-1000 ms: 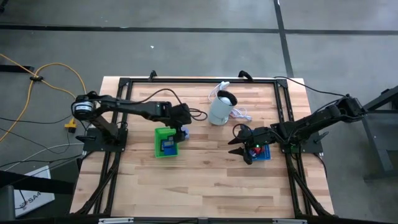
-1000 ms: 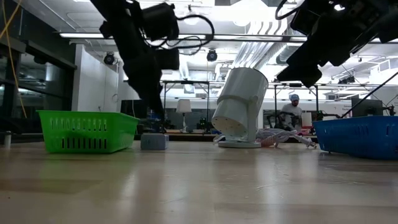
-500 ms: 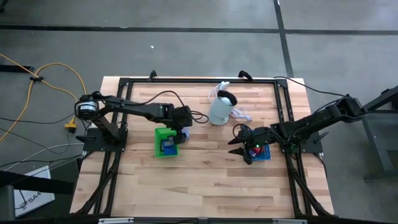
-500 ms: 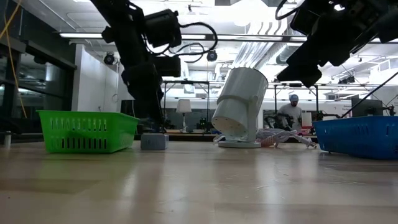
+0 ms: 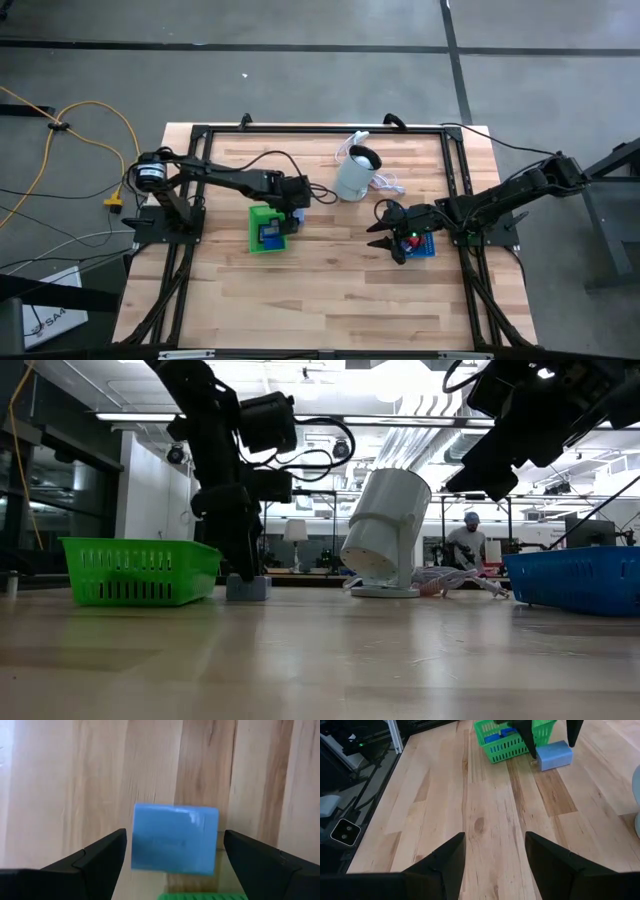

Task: Pick & Place Office items
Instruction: Put the purple charger adapter into the blue bin

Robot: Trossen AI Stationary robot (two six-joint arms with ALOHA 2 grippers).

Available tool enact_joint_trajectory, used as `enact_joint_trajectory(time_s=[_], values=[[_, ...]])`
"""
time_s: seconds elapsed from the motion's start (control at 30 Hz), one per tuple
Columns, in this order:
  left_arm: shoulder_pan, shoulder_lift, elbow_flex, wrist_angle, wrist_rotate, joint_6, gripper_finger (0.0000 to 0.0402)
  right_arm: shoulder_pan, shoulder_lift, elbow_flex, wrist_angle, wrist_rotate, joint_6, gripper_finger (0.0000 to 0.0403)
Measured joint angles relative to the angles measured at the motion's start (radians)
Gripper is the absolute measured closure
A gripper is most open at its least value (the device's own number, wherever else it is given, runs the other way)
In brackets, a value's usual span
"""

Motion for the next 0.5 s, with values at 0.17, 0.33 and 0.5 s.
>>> enact_joint_trajectory(time_s=[0.17, 0.33, 0.5], values=[[0.000, 0.018, 0.000, 0.006, 0.000, 0.000, 0.0075, 0.000, 0.000, 0.000, 0.000, 0.000, 0.000, 0.0211], [0.000, 0.016, 0.000, 0.006, 0.000, 0.004, 0.0075, 0.000, 0.000, -0.001, 0.001, 0.000, 0.000, 0.0211], [0.000, 0.016, 0.000, 0.006, 0.000, 0.011, 0.0075, 0.000, 0.000, -0.001, 0.001, 0.000, 0.000, 0.0211]])
